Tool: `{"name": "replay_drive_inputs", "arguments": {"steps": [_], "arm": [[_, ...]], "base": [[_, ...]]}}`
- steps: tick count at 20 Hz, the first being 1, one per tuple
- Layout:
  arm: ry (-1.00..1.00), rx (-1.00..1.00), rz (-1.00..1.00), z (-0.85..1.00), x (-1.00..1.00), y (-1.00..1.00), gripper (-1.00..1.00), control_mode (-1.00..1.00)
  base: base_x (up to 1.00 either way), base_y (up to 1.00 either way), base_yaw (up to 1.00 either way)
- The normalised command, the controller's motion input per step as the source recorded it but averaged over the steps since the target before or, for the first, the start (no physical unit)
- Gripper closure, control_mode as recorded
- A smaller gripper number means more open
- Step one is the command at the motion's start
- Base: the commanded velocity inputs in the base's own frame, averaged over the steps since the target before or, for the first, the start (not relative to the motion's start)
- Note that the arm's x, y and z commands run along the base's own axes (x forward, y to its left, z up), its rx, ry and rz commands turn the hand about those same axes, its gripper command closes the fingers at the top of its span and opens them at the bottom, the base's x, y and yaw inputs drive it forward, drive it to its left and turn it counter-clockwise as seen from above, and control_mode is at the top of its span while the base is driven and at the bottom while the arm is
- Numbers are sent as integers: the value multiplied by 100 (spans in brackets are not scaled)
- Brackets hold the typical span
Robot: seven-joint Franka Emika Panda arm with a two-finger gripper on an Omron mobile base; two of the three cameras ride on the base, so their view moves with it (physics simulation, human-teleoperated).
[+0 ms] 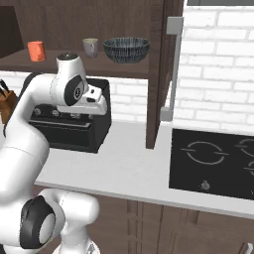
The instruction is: Gather all objects into one cabinet and sort the glasses and bowls to opposite sides.
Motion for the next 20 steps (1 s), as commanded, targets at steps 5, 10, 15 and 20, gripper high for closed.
{"name": "replay_drive_inputs", "arguments": {"steps": [5, 10, 15, 20], "arm": [[1, 2, 1, -7, -3, -1, -100, -100], [-26, 3, 7, 18, -70, -2, -100, -100], [-41, 0, 1, 60, -86, -1, -100, -100], [-43, 0, 0, 73, -92, 0, -100, -100]], "base": [[0, 0, 0], [0, 0, 0], [0, 0, 0], [0, 0, 0]]}}
